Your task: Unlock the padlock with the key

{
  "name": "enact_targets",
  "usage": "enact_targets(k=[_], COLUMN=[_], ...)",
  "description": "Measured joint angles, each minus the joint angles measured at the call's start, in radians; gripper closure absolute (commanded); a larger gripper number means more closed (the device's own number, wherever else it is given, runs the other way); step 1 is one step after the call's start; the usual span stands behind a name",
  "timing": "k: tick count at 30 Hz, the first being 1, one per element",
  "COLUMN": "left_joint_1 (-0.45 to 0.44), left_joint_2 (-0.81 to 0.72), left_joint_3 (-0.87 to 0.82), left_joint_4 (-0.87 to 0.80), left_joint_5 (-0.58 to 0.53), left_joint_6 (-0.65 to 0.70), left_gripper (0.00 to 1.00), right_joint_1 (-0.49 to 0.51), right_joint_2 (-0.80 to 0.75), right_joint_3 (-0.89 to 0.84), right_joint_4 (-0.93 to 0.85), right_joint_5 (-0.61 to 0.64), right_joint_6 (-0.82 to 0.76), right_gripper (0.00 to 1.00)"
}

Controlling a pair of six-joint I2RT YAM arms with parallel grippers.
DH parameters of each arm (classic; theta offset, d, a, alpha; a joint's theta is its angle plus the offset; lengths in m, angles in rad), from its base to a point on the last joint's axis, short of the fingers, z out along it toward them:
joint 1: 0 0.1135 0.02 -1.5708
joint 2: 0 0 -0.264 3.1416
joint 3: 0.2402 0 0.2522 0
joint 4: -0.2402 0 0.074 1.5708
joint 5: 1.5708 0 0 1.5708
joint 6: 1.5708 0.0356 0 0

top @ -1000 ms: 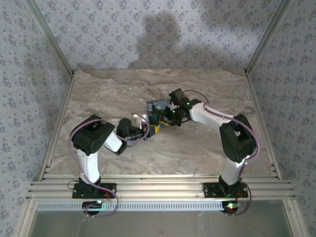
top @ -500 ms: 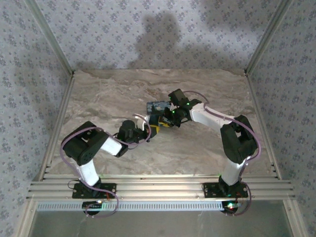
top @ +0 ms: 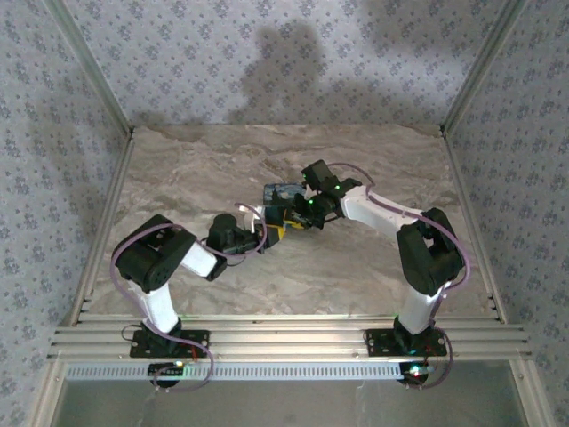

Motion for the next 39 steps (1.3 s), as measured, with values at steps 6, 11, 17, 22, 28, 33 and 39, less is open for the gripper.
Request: enact_targets(k=[6, 11, 17, 22, 28, 33, 39], left_joint_1=[-0.074, -0.137, -0.162, -0.193, -0.227, -0.271, -0.291], left_joint_2=[-0.039, -0.042, -0.042, -0.046, -0.053, -0.074, -0.087], left_joint_3=[-0.018, -0.059, -0.069, -0.069, -0.069, -0.07, -0.077], left_joint_4=[-0.036, -0.063, -0.094, -0.104, -0.135, -0.182, -0.19], left_joint_5=[-0.106, -0.2, -0.285, -0.33, -0.364, -0.408, -0.42], left_joint_6=[0.081, 0.127, 0.169, 0.189, 0.187, 0.177, 0.142], left_gripper=[1.0, 1.0, 1.0, 1.0, 1.0, 1.0, 1.0], right_joint_1=[0.042, 0.076, 0.109, 0.124, 0.174, 0.195, 0.2], right_joint_2=[-0.013, -0.042, -0.147, -0.267, -0.341, -0.346, -0.327], right_joint_3=[-0.053, -0.141, -0.226, -0.34, -0.5, -0.595, -0.627], right_joint_4=[0.012, 0.041, 0.08, 0.179, 0.323, 0.446, 0.572], right_joint_5=[0.04, 0.071, 0.143, 0.249, 0.36, 0.411, 0.425], right_joint_6=[0.018, 0.053, 0.099, 0.161, 0.26, 0.34, 0.394], right_gripper=[0.62, 0.43, 0.34, 0.33, 0.38, 0.41, 0.38])
